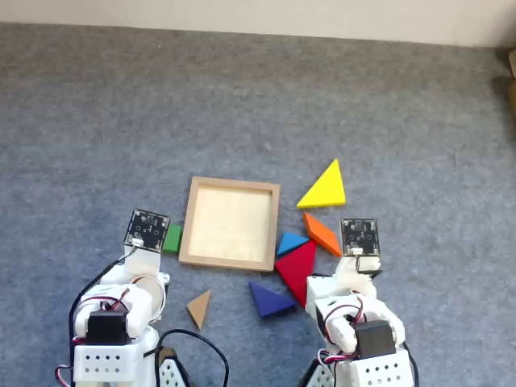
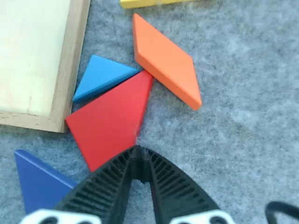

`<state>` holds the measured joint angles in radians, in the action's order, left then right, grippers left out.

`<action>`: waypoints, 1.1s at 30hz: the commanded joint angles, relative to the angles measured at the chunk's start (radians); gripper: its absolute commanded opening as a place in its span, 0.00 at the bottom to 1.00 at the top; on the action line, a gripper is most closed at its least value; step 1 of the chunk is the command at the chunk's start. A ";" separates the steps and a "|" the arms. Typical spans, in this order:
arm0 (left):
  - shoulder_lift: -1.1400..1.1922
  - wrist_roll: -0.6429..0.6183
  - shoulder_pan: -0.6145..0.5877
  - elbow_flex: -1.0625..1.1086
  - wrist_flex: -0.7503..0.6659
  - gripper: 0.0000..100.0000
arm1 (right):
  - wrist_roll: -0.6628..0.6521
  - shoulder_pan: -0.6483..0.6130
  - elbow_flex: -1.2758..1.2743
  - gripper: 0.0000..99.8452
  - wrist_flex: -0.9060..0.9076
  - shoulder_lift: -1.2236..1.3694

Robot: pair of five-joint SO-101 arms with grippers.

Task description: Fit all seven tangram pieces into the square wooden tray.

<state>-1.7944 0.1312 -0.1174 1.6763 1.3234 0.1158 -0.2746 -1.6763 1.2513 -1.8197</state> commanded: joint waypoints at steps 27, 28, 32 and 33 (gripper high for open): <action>-0.036 0.003 -0.013 0.021 0.005 0.01 | -0.258 0.375 0.590 0.00 -0.016 0.223; -0.036 0.003 -0.013 0.021 0.005 0.01 | -0.258 0.375 0.634 0.00 -0.001 0.292; -0.036 0.003 -0.013 0.021 0.005 0.01 | -0.261 0.349 0.811 0.00 0.031 0.555; -0.036 0.003 -0.013 0.021 0.005 0.01 | -0.262 0.337 0.845 0.00 0.030 0.604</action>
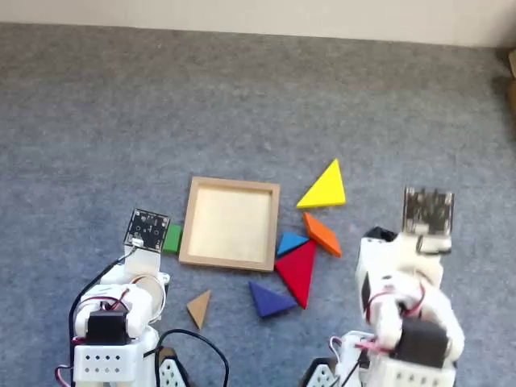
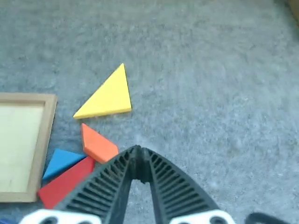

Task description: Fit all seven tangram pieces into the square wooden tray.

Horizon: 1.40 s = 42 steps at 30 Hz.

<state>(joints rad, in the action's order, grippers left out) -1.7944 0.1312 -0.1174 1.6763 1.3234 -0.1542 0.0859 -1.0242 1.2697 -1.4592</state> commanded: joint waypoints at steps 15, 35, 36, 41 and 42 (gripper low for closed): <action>-0.036 0.003 -0.013 0.021 0.005 0.01 | 0.147 -0.274 0.423 0.28 -0.022 0.730; -0.036 0.003 -0.013 0.021 0.005 0.01 | 0.522 -0.348 0.903 0.43 -0.226 1.593; -0.036 0.003 -0.013 0.021 0.005 0.01 | 0.522 -0.346 0.924 0.43 -0.226 1.630; -0.036 0.003 -0.013 0.021 0.005 0.01 | 0.522 -0.346 1.026 0.43 -0.228 1.790; -0.036 0.003 -0.013 0.021 0.005 0.01 | 0.522 -0.346 1.043 0.43 -0.226 1.817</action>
<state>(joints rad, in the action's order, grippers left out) -1.7944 0.1312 -0.1174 1.6763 1.3234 0.3552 -0.2470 -0.0990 1.0717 0.3007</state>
